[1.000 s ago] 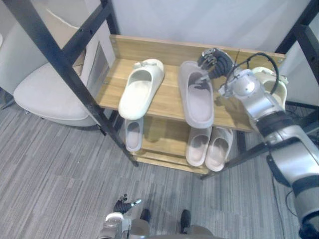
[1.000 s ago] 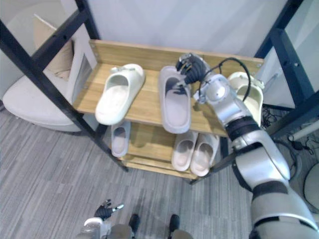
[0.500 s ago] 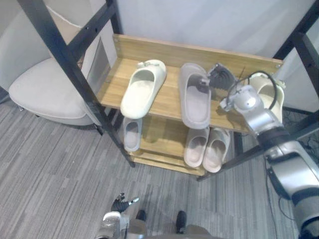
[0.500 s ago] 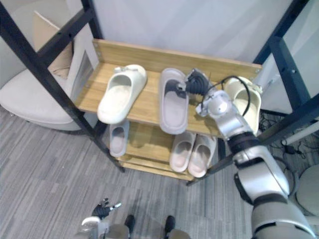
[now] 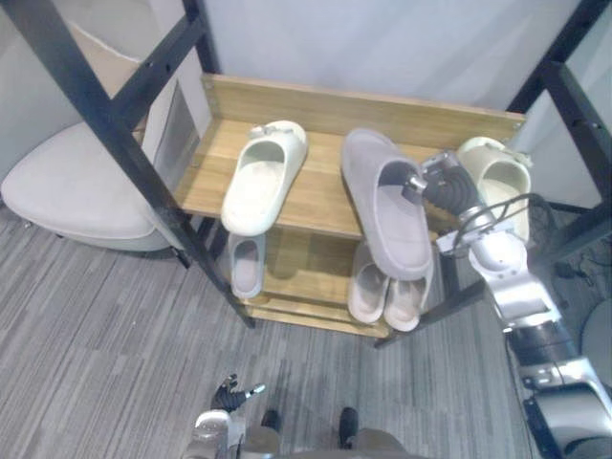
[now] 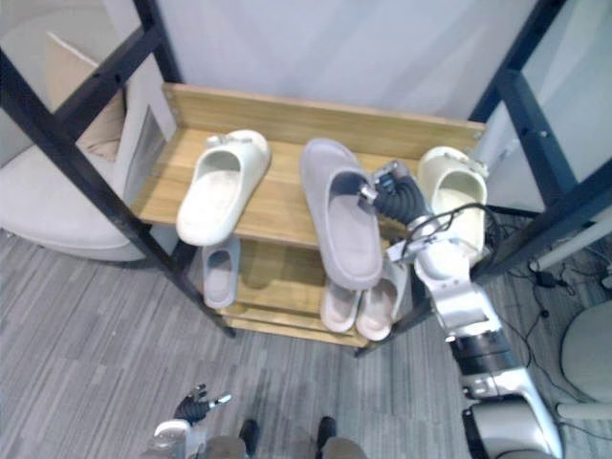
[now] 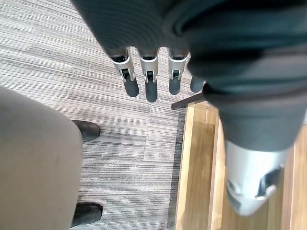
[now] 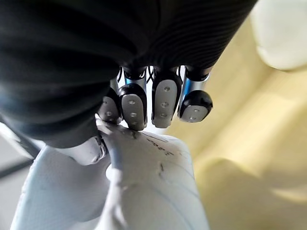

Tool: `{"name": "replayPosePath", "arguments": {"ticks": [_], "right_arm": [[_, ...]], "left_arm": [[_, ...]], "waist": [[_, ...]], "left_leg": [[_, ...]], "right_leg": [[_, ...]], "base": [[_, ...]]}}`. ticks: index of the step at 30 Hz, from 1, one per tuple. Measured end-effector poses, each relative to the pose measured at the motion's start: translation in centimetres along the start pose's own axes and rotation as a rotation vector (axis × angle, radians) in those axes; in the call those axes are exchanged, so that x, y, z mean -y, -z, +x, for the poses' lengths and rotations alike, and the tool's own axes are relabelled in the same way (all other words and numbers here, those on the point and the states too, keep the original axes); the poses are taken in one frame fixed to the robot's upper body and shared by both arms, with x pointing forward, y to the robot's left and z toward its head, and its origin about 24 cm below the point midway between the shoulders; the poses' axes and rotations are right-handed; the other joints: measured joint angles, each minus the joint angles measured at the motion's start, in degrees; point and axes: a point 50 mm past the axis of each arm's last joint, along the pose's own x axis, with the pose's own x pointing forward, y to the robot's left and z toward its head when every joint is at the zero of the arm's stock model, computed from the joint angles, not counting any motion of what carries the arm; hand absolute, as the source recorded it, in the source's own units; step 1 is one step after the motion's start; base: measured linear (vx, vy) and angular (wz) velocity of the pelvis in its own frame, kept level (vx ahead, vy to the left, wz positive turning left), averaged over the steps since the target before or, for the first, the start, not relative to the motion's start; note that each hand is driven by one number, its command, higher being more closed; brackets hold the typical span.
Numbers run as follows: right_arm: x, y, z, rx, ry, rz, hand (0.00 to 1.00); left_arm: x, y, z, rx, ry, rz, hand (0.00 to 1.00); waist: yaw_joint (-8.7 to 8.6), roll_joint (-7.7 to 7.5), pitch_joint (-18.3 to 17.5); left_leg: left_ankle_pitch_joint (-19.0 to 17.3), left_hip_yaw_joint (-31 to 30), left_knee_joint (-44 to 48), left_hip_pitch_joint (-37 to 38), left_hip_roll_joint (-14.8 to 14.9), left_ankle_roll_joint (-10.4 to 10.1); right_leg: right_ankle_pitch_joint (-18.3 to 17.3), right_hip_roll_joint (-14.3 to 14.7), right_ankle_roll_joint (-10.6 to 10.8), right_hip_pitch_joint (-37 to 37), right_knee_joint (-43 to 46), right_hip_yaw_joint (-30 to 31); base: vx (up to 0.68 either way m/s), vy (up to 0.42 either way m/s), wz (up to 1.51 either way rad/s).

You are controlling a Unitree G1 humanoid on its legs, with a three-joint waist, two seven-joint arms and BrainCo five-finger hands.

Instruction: Organize the slippers on the shoe rack

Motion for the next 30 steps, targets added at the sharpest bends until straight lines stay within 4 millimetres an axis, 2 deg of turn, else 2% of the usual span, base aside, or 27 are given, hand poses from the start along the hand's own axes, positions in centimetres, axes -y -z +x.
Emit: {"name": "replayPosePath", "arguments": {"ticks": [3, 8, 16, 23, 26, 27, 30], "right_arm": [[-0.4, -0.9, -0.6, 0.047, 0.026, 0.037, 1.0], [-0.7, -1.7, -1.7, 0.08, 0.04, 0.061, 1.0], [-1.7, -1.5, -4.6, 0.046, 0.026, 0.098, 1.0], [-3.7, -0.6, -8.2, -0.062, -0.016, 0.165, 1.0], [-5.1, -0.4, -9.2, -0.094, -0.087, 0.129, 1.0], [-5.9, -0.5, -9.6, -0.102, -0.118, 0.143, 1.0], [-7.8, -0.9, -10.0, -0.087, -0.217, 0.151, 1.0]], "left_arm": [[0.0, 0.4, -0.1, -0.015, 0.002, 0.005, 0.0], [0.0, 0.6, -0.1, -0.024, 0.0, 0.007, 0.0], [0.2, 1.3, -0.2, -0.05, 0.009, 0.03, 0.0], [0.6, 1.6, -0.3, -0.064, 0.023, 0.058, 0.0], [0.6, 1.7, -0.3, -0.066, 0.023, 0.06, 0.0], [0.5, 1.6, -0.2, -0.062, 0.023, 0.071, 0.0], [0.4, 0.2, 0.2, -0.027, 0.023, 0.099, 0.0]], "waist": [[-0.35, -0.09, -1.28], [-0.76, -0.07, -1.37], [-1.21, 0.65, -3.23], [-1.28, 1.46, -4.49], [-1.28, 1.54, -4.28], [-1.31, 1.15, -4.04], [-1.27, 0.24, -1.16]], "left_leg": [[0.02, -0.03, 0.01, 0.14, 0.01, 0.03], [0.18, 0.08, -0.01, 0.88, -0.09, 0.3], [0.39, 0.35, -0.08, 0.83, -0.19, 0.57], [0.51, 0.98, -0.03, 1.17, -0.49, 0.72], [0.49, 1.89, 0.06, 2.01, -0.87, 0.72], [0.05, 2.34, 1.18, 1.64, -1.5, 0.83], [-3.1, 3.08, 9.43, -3.28, -2.89, 0.69]], "right_leg": [[-0.05, 0.0, 0.02, 0.01, 0.3, 0.01], [-0.41, -0.08, 0.1, -0.06, 1.83, 0.41], [-0.49, -0.12, 0.12, -0.87, 2.96, 0.86], [-1.21, -0.42, 0.11, -1.47, 4.67, 1.4], [-2.87, -0.64, 0.02, -2.16, 8.04, 2.6], [-4.36, -1.17, -0.05, -3.68, 11.37, 3.11], [-7.24, -2.36, -0.15, -8.56, 19.22, 4.12]], "base": [[-0.01, -0.004, 0.01], [-0.06, -0.01, -0.01], [-0.03, -0.009, -0.03], [-0.01, -0.002, -0.02], [-0.05, -0.007, -0.13], [-0.09, -0.022, -0.12], [-0.13, -0.051, -0.04]]}}
